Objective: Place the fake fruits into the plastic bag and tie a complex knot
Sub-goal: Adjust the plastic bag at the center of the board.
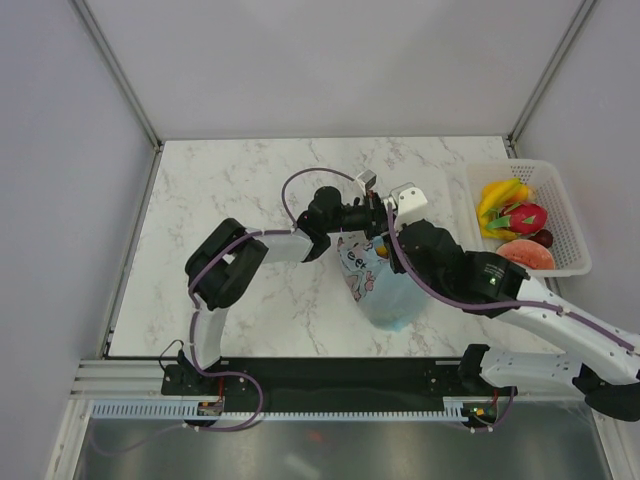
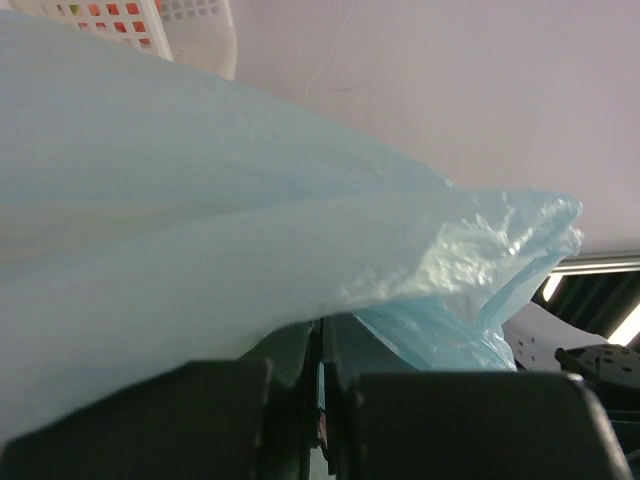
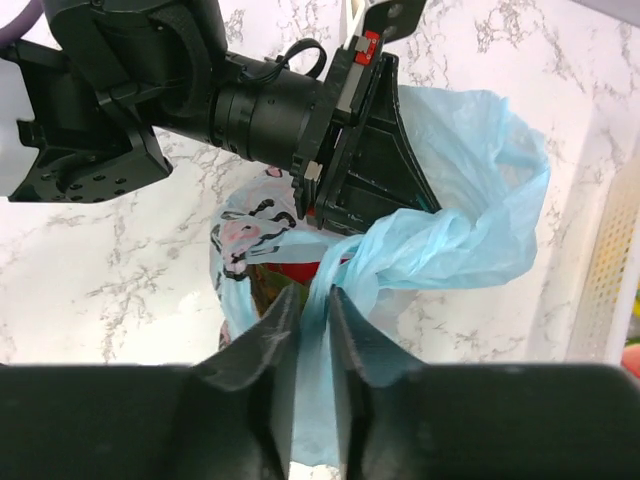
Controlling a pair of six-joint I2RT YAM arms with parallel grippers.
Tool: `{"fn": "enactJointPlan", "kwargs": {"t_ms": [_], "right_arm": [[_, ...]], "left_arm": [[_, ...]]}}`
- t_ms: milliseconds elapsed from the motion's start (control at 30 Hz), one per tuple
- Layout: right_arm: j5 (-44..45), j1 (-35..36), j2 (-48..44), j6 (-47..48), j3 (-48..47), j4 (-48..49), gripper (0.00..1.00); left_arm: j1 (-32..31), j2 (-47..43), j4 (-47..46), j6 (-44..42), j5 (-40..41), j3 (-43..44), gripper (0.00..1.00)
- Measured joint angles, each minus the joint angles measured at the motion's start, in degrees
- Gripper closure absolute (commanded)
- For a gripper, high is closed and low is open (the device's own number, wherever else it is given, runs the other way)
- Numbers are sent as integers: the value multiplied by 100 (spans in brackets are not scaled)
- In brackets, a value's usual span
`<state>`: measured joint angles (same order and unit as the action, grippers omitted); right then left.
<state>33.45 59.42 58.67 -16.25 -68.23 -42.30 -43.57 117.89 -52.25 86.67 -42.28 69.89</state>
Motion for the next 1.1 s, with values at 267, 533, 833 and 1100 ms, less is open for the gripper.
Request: {"fn": "enactJointPlan", "kwargs": {"t_ms": [267, 533, 833, 1100], "right_arm": [[107, -109, -59, -50, 144, -42, 89], [155, -452, -96, -44, 221, -63, 100], [245, -662, -173, 48, 299, -24, 64], [227, -680, -192, 140, 310, -15, 23]], "left_arm": [[11, -74, 120, -131, -37, 0, 98], [11, -74, 313, -238, -74, 0, 98], [11, -74, 348, -304, -157, 2, 98], [11, -74, 426, -345, -168, 66, 98]]}}
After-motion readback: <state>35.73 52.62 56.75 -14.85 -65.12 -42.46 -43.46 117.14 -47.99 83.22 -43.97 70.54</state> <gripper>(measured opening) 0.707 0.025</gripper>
